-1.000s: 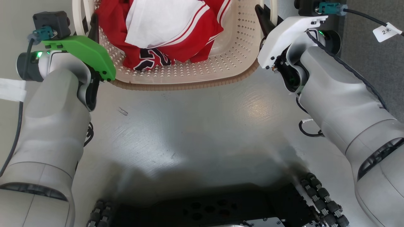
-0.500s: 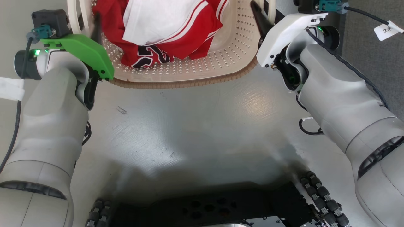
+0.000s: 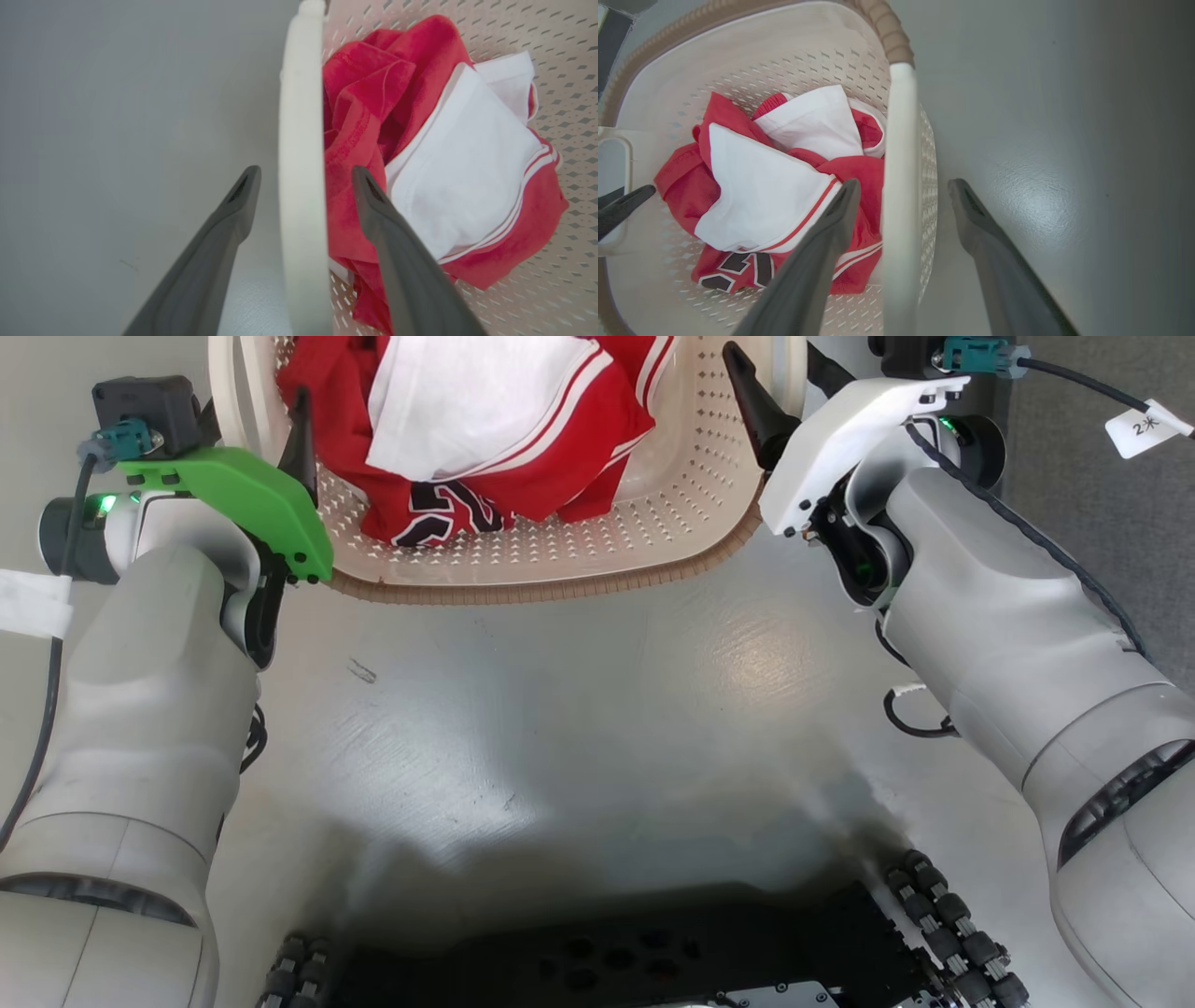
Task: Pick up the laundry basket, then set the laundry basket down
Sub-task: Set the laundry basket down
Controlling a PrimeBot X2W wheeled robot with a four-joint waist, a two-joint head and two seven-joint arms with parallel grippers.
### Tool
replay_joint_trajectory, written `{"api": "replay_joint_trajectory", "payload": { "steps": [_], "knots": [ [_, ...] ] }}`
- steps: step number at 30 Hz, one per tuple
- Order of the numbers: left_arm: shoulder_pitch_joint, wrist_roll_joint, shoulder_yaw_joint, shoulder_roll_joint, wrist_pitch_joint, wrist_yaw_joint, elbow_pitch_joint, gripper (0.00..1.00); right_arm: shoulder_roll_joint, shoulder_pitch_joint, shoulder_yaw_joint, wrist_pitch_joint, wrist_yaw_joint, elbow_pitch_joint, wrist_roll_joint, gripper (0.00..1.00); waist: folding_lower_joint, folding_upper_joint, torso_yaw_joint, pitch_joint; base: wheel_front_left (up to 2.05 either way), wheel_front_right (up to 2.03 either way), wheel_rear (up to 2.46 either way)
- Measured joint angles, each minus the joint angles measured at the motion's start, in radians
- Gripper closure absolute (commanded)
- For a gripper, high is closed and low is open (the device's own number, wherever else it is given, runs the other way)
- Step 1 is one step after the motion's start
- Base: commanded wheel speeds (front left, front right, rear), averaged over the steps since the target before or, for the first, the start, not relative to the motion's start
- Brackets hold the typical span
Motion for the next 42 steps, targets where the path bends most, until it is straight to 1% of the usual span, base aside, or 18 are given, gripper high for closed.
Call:
{"api": "replay_joint_trajectory", "payload": {
  "steps": [12,22,25,34,42],
  "knots": [
    [0.010,-0.001,0.007,-0.001,0.000,-0.004,0.022,0.00,0.000,0.019,0.006,-0.004,0.000,0.006,0.015,0.00,0.0000,-0.0001,-0.004,-0.057,0.00,0.00,0.00],
    [0.057,-0.014,0.028,-0.001,0.000,-0.012,0.017,0.00,0.000,0.060,0.005,-0.007,0.002,0.024,0.033,0.00,0.0000,0.0000,-0.005,-0.127,0.00,0.00,0.00],
    [0.072,-0.016,0.031,0.000,0.000,-0.013,0.011,0.00,0.000,0.074,0.005,-0.007,0.002,0.029,0.033,0.00,0.0000,0.0000,-0.005,-0.155,0.00,0.00,0.00],
    [0.155,-0.021,0.055,0.007,0.000,-0.013,-0.022,0.00,0.001,0.134,0.003,-0.008,0.017,0.030,0.046,0.00,0.0000,0.0000,-0.008,-0.260,0.00,0.00,0.00],
    [0.219,-0.027,0.082,0.021,0.000,-0.014,-0.073,0.00,0.001,0.170,-0.019,-0.009,0.018,0.030,0.045,0.00,0.0000,0.0000,-0.013,-0.369,0.00,0.00,0.00]
  ]
}}
